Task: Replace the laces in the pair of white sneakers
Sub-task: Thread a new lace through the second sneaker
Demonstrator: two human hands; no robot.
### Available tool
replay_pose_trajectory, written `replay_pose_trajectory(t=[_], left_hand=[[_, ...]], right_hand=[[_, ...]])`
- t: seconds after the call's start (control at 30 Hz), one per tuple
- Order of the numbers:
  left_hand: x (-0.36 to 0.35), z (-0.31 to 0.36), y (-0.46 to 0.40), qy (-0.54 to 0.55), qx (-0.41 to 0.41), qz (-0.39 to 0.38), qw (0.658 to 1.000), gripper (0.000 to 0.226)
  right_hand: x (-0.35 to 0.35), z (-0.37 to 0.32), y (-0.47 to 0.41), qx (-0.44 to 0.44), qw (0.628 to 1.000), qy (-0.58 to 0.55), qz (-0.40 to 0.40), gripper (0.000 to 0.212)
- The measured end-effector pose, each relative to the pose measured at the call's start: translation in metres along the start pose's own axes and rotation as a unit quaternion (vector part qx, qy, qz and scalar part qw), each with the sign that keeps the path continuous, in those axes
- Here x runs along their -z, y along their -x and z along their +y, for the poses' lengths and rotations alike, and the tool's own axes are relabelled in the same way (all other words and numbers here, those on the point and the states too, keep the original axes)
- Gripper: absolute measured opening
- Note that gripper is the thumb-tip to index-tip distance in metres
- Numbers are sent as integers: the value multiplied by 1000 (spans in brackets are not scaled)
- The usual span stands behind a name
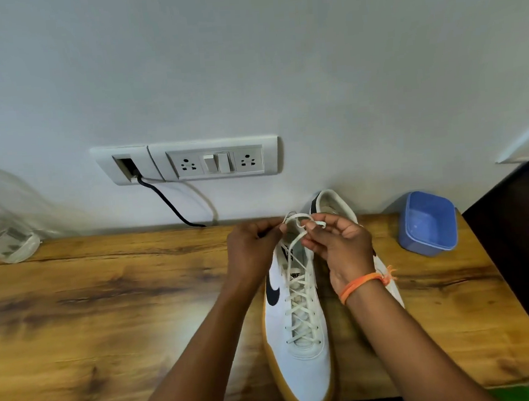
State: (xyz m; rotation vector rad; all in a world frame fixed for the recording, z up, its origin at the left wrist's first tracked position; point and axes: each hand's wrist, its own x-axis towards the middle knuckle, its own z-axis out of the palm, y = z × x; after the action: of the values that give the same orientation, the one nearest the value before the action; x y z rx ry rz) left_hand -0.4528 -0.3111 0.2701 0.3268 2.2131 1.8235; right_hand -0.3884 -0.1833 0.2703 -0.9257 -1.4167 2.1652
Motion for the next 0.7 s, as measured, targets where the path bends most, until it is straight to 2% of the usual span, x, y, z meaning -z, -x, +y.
replay_pose_trajectory(t=[0.07, 0.13, 0.17, 0.23, 0.3, 0.33, 0.4, 0.47, 0.5, 0.6, 0.67, 0.7], left_hand=[[-6, 0, -3, 19, 28, 35, 999, 10], [-13, -2, -5, 57, 67, 45, 995, 7], [-16, -4, -6, 74, 82, 38, 993, 7], [-22, -8, -7, 73, 90, 15, 993, 5], [-24, -11, -5, 39, 86, -1, 996, 8], [-24, -14, -6, 14, 86, -4, 996, 11], [-22, -17, -9, -57, 72, -6, 996, 16], [-21, -20, -13, -177, 12, -16, 984, 13], [-22, -19, -13, -243, -18, -28, 969, 14], [-22, -13, -8, -371, -70, -27, 925, 26], [-17, -13, -8, -439, -73, -25, 895, 37], [-16, -15, -8, -465, -64, -32, 882, 35]], right_hand=[[-3, 2, -1, -38, 997, -67, 7, 15], [-2, 7, -9, -20, 998, -59, 21, 15], [-1, 11, -14, 8, 999, -21, 25, 15], [0, 18, -22, 103, 981, 164, 15, 12], [0, 23, -27, 196, 908, 370, -18, 11], [-1, 24, -30, 233, 869, 436, -38, 12], [-5, 21, -32, 278, 797, 527, -98, 15], [-9, 14, -29, 276, 720, 614, -169, 16], [-8, 13, -30, 270, 696, 637, -193, 16], [-5, 10, -31, 277, 668, 655, -219, 17], [-4, 11, -29, 285, 643, 667, -245, 16], [-5, 10, -27, 282, 628, 682, -246, 15]])
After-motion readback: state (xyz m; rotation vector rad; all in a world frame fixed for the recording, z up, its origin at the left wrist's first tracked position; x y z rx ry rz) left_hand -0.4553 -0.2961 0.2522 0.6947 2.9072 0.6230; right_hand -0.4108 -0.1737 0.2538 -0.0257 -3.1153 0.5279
